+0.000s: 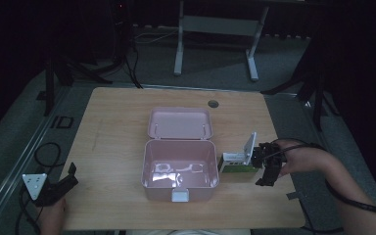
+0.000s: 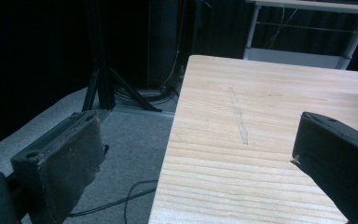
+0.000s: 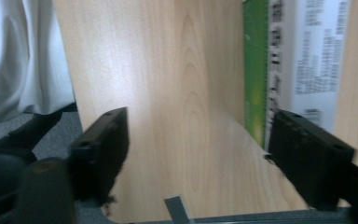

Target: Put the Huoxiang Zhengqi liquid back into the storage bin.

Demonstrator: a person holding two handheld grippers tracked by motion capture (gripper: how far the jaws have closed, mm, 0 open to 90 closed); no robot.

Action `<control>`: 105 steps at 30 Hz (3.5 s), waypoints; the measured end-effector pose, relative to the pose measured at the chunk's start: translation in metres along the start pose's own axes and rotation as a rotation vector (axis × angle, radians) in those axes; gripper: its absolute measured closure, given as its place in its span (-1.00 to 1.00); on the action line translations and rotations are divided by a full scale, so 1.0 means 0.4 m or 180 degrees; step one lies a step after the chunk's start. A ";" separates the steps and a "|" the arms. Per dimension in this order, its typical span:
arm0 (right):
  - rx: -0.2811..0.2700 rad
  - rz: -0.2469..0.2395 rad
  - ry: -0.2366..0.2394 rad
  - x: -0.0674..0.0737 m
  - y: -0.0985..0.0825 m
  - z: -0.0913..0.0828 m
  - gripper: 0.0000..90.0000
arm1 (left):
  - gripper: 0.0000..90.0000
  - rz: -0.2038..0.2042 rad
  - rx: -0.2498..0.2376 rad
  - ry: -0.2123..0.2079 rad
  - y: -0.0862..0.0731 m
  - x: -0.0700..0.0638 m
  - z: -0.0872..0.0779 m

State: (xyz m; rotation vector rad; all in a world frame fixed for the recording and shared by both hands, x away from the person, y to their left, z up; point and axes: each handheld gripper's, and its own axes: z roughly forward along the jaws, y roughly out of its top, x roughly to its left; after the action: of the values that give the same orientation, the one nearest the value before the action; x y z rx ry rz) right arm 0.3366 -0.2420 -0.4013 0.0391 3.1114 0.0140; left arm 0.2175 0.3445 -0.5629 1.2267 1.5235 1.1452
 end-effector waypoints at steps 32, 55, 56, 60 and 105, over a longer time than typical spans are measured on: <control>0.0178 0.0024 -0.0101 -0.158 0.046 0.079 0.00 | -0.95 0.0014 0.0007 0.0000 0.000 0.000 0.001; 0.0230 -0.0046 0.0002 -0.171 0.078 0.169 0.28 | -0.95 0.0013 0.0001 -0.0003 0.000 -0.001 0.000; 0.0230 -0.0059 -0.0004 -0.171 0.078 0.170 0.30 | -0.95 0.0020 0.0003 -0.0003 0.000 -0.001 0.000; 0.0252 -0.0074 0.0014 -0.172 0.078 0.168 0.35 | -0.95 0.0011 0.0000 -0.0005 0.000 0.000 0.000; 0.0367 0.0165 0.0032 -0.098 0.058 -0.091 0.37 | -0.95 -0.0011 0.0001 0.0027 0.000 -0.001 0.000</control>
State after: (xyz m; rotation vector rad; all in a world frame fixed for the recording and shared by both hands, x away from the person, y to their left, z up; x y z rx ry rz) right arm 0.3753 -0.2202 -0.3637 0.1226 3.1167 -0.1644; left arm 0.2175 0.3443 -0.5630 1.2204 1.5317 1.1493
